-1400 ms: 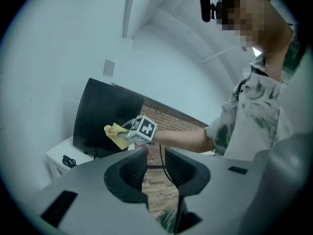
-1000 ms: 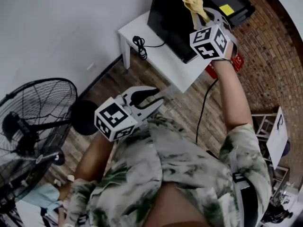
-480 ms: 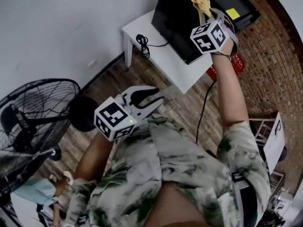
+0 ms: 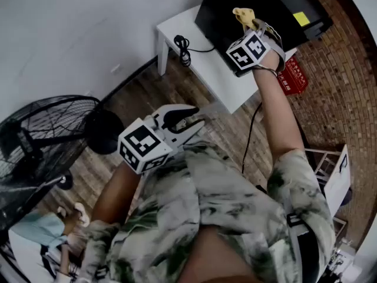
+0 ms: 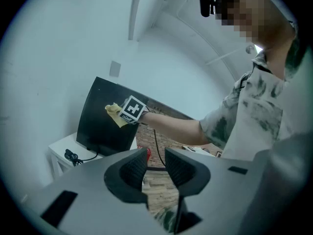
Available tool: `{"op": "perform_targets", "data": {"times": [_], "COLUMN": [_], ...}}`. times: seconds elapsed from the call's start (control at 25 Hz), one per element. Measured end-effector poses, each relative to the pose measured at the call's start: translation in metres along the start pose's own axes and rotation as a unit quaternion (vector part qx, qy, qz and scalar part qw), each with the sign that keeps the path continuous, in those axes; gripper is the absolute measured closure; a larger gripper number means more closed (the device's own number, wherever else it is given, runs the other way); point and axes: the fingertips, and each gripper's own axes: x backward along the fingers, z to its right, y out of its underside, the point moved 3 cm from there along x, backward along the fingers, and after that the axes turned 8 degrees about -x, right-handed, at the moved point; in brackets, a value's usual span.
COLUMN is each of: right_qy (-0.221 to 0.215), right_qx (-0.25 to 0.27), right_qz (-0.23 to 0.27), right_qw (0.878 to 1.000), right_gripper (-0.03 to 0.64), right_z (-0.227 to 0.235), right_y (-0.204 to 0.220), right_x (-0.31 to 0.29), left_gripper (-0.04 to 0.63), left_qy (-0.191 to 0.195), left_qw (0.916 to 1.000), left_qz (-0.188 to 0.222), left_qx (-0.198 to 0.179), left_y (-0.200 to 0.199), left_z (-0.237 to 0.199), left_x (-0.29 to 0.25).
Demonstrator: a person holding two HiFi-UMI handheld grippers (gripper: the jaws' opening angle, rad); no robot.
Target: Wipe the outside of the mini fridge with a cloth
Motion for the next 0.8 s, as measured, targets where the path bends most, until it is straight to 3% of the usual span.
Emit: {"op": "perform_targets", "data": {"times": [0.8], "right_qy": [-0.147], "right_qx": [-0.001], "right_qz": [-0.054], "right_qw": [0.988], "right_gripper": [0.520], "right_z": [-0.146], "right_y": [0.017], "right_x": [-0.083], "left_gripper": [0.483], "left_qy": [-0.045], "left_qw": [0.9980], "left_qz": [-0.010], "left_qx": [0.043], "left_y": [0.020], "left_z": [-0.019], "left_x": [0.019]}}
